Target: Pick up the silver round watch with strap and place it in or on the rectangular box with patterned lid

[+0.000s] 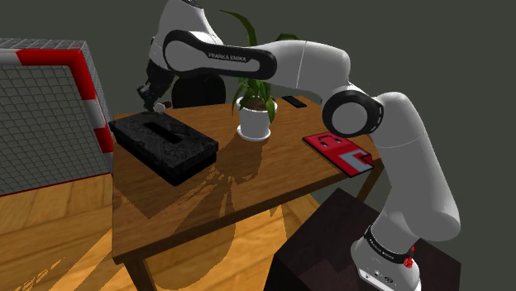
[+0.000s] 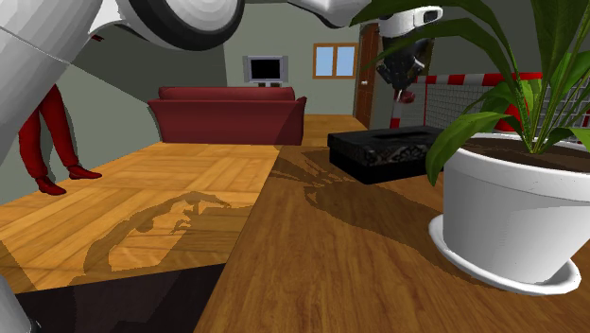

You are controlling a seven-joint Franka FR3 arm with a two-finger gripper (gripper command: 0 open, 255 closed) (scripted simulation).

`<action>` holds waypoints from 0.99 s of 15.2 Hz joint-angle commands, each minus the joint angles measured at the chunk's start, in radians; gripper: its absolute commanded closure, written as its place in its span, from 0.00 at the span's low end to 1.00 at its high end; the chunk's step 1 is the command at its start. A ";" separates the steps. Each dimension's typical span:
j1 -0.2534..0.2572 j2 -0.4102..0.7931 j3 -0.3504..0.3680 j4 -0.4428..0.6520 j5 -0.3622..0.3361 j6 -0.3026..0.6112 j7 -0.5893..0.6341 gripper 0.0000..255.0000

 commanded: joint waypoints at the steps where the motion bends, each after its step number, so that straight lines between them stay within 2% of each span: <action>1: -0.003 0.000 0.000 -0.027 0.001 0.028 -0.002 1.00; 10: -0.018 -0.022 0.001 -0.187 0.003 0.165 -0.002 1.00; 15: -0.020 -0.022 0.000 -0.224 0.002 0.202 -0.003 1.00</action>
